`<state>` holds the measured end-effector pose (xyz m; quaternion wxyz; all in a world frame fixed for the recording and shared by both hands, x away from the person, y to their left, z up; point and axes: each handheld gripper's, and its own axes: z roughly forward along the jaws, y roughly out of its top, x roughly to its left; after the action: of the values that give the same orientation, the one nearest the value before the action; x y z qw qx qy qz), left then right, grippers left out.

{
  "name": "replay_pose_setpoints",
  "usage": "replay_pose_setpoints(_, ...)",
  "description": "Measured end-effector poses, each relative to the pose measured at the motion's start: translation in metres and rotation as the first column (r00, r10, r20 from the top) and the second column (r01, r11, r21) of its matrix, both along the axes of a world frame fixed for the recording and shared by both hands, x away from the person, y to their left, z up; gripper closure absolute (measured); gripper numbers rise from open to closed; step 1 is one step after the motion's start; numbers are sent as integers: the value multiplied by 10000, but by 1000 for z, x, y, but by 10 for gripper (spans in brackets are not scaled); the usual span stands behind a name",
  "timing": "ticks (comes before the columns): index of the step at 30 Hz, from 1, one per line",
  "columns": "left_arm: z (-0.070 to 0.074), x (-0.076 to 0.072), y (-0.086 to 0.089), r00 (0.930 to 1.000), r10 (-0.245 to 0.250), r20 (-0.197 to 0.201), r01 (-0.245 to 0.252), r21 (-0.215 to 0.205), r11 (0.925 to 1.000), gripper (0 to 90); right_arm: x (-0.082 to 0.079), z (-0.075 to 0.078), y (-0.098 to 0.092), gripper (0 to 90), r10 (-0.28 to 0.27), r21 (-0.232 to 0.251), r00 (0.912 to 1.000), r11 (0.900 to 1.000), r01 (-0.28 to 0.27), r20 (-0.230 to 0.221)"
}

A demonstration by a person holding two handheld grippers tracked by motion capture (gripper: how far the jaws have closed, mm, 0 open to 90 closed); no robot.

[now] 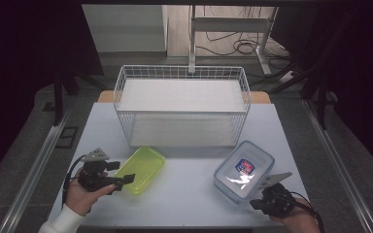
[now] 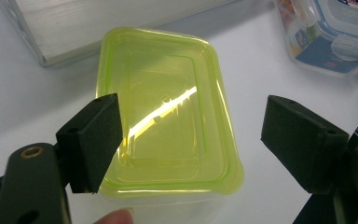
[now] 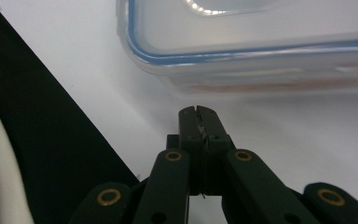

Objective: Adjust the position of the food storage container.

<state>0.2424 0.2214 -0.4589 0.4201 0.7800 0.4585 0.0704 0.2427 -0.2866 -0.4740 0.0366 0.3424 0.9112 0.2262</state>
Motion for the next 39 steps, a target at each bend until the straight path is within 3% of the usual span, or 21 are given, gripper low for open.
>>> replay_pose_setpoints(4, 3, 1, -2, 10000, -27, 74, 27, -19, 10000, 201, 2, 2, 11, 892, 231, -103, 9995, 9997, -229, 211)
replay_pose_setpoints(9, 5, 0, -1, 9999, 4, 110, -3, -40, 10000, 201, 4, 2, 27, 892, 483, -576, 9982, 9973, -463, 353)
replay_pose_setpoints(18, 5, 3, 1, 9999, 67, 81, -66, -133, 9999, 201, 9, -1, 55, 891, 844, -707, 9953, 9942, -809, 474)
replay_pose_setpoints(27, 3, 3, 0, 10000, 46, 46, -46, -69, 10000, 200, 16, -6, 82, 892, 854, -633, 9933, 9947, -806, 772)
replay_pose_setpoints(30, 3, 3, 0, 10000, 43, 43, -43, -44, 10000, 200, 14, -5, 82, 891, 867, -522, 9933, 9952, -828, 764)
replay_pose_setpoints(34, 2, 3, -1, 10000, 15, 41, -15, 6, 10000, 200, 6, 13, 71, 892, 793, 72, 9915, 9967, -805, 1027)
replay_pose_setpoints(37, 2, 2, 0, 10000, 52, 43, -52, -1, 10000, 200, 13, 43, 43, 892, -102, 689, 9857, 9976, -15, 1683)
replay_pose_setpoints(39, 2, 2, 0, 10000, 78, 46, -78, -43, 10000, 200, 18, 50, 34, 892, -399, 825, 9817, 9963, 249, 1861)
